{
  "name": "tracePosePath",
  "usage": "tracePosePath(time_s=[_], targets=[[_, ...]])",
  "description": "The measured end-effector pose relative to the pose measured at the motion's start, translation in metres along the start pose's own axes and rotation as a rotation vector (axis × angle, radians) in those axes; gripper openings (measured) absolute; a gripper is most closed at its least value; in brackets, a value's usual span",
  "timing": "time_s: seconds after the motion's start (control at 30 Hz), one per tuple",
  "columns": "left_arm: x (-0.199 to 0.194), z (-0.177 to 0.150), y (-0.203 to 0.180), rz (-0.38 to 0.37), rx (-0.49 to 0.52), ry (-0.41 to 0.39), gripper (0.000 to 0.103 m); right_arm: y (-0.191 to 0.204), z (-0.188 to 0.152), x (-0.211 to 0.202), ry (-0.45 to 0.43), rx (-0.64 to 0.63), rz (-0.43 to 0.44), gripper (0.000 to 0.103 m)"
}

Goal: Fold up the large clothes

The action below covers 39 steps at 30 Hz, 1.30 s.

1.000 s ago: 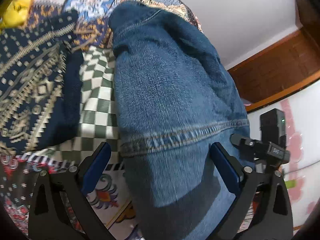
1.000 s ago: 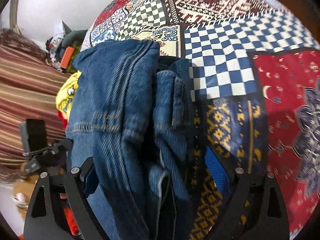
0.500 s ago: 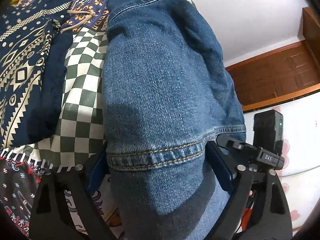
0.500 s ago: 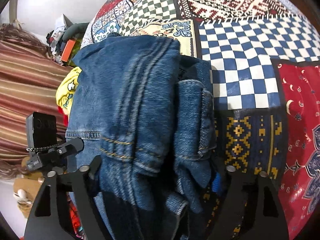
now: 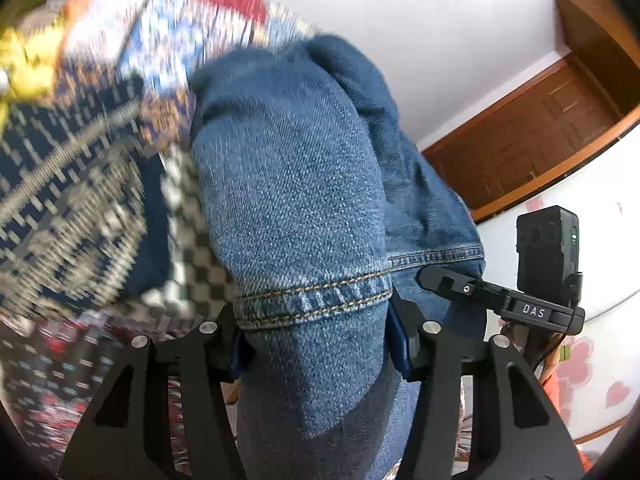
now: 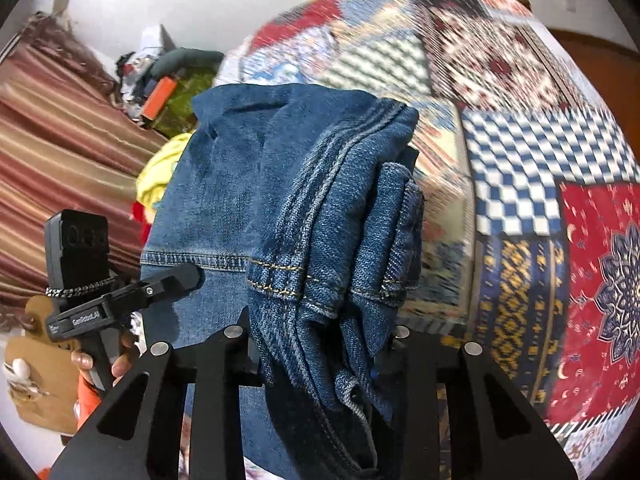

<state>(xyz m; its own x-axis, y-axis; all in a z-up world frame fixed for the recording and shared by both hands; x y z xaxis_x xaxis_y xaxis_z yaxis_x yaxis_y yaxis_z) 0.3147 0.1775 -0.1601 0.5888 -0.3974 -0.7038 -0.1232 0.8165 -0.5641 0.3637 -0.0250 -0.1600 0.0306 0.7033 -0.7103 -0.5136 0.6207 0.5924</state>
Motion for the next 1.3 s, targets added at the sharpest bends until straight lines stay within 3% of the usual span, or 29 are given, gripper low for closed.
tracePosePath(time_s=[0.3, 0.47, 0.67, 0.87, 0.93, 1.07, 1.17, 1.3], targets=[[-0.113, 0.043, 0.023, 0.055, 0.075, -0.183, 0.054, 0.093, 0.037, 0.003, -0.123, -0.115, 0.071, 0.030], [-0.142, 0.068, 0.061, 0.102, 0.066, -0.240, 0.054, 0.129, 0.059, 0.037, -0.152, -0.163, 0.095, 0.030], [-0.117, 0.080, 0.134, 0.174, -0.038, -0.215, 0.054, 0.139, 0.081, 0.109, -0.088, -0.133, 0.094, 0.030], [-0.052, 0.069, 0.220, 0.189, -0.205, -0.075, 0.054, 0.100, 0.091, 0.204, 0.057, -0.040, 0.042, 0.030], [-0.032, 0.059, 0.241, 0.207, -0.231, -0.036, 0.059, 0.084, 0.087, 0.224, 0.088, -0.023, 0.034, 0.030], [-0.032, 0.042, 0.253, 0.167, -0.225, -0.061, 0.068, 0.069, 0.082, 0.229, 0.088, -0.065, 0.044, 0.037], [-0.039, 0.032, 0.247, 0.201, -0.221, -0.063, 0.070, 0.071, 0.070, 0.215, 0.078, -0.136, -0.024, 0.044], [-0.058, 0.013, 0.229, 0.254, -0.197, -0.088, 0.075, 0.077, 0.050, 0.190, 0.057, -0.166, -0.056, 0.046]])
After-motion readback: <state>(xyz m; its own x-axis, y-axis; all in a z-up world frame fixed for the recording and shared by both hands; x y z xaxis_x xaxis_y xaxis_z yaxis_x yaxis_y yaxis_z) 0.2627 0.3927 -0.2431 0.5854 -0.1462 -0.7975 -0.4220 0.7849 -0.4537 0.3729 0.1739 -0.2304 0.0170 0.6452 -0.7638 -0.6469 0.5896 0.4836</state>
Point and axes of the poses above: each gripper's, at about its wrist camera, not at the fingertips, and x roughly the way its jaws point, y to its left, z to its top, the point moved 1 cm from there along x, roughly the way its jaws point, and after that the axes turned 3 degrees about z, right-handed, at the moved point
